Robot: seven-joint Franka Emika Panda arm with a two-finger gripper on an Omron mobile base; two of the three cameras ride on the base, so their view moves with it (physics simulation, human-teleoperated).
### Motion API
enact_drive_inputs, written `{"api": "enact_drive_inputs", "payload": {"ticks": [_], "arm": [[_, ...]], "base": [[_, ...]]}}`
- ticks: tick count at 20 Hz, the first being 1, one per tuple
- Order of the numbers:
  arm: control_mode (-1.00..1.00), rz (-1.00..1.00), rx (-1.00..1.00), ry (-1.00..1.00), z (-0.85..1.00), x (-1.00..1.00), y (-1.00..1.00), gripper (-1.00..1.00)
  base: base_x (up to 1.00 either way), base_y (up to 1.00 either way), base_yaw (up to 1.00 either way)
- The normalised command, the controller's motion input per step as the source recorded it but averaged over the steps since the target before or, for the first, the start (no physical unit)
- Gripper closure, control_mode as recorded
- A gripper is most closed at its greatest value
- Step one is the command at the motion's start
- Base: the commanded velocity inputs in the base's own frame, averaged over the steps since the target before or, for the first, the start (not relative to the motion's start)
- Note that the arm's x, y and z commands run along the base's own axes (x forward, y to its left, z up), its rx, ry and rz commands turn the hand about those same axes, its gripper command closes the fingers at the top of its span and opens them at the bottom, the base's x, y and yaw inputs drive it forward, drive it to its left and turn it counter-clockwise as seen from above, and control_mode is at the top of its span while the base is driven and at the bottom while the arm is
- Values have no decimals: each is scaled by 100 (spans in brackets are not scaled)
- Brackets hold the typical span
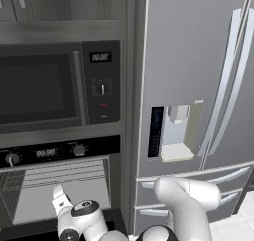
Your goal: Take the fish from the oven and place it on the plate on the counter.
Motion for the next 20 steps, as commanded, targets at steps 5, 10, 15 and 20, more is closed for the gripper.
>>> {"api": "enact_drive_inputs", "payload": {"ticks": [5, 10, 15, 20], "arm": [[-100, 23, -22, 1, -6, 17, 30, -100], [-100, 26, -20, 12, -4, 39, 17, -100], [-100, 16, -10, 0, -22, 36, 0, -100], [-100, 3, 0, -9, -44, 41, 0, -100]], "base": [[0, 0, 0], [0, 0, 0], [0, 0, 0], [0, 0, 0]]}}
